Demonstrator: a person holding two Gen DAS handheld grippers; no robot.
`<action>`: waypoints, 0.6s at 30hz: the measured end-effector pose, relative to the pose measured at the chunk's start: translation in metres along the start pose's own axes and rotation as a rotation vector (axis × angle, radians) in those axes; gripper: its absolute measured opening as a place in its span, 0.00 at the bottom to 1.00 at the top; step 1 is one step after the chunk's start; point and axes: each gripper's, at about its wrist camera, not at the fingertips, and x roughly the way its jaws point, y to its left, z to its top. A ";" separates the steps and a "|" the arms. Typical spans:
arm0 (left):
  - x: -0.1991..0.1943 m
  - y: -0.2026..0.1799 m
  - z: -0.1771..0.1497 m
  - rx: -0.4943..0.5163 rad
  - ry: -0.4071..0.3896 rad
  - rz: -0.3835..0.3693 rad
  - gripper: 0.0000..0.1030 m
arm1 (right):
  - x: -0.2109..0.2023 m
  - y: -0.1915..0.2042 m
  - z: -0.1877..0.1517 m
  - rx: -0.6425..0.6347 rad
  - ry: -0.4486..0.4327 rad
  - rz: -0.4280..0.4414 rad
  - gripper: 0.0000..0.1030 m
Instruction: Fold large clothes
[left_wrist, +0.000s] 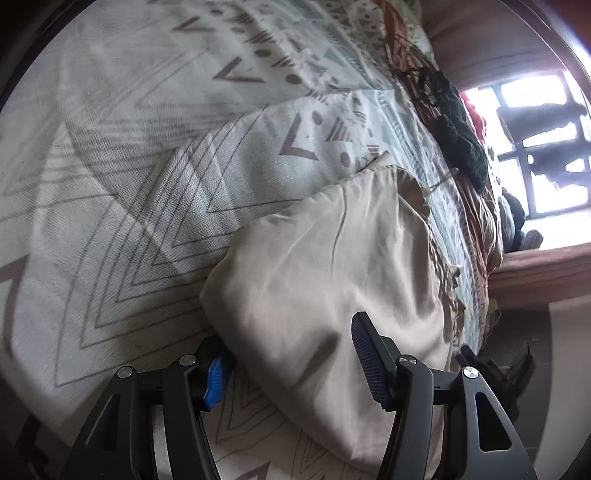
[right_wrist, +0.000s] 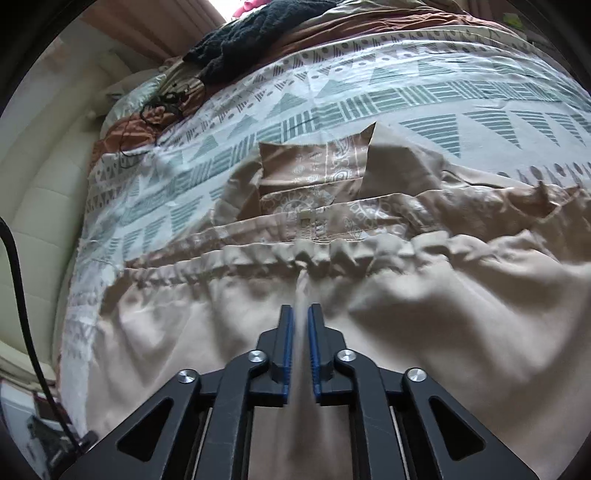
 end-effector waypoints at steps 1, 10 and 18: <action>0.000 0.002 0.001 -0.015 -0.002 -0.019 0.59 | -0.008 0.001 -0.003 -0.001 -0.008 0.007 0.26; 0.000 0.010 0.003 -0.022 -0.019 -0.090 0.38 | -0.064 0.002 -0.045 -0.040 -0.037 0.016 0.35; -0.016 0.014 -0.007 -0.016 -0.066 -0.102 0.10 | -0.091 0.011 -0.101 -0.110 -0.040 0.000 0.35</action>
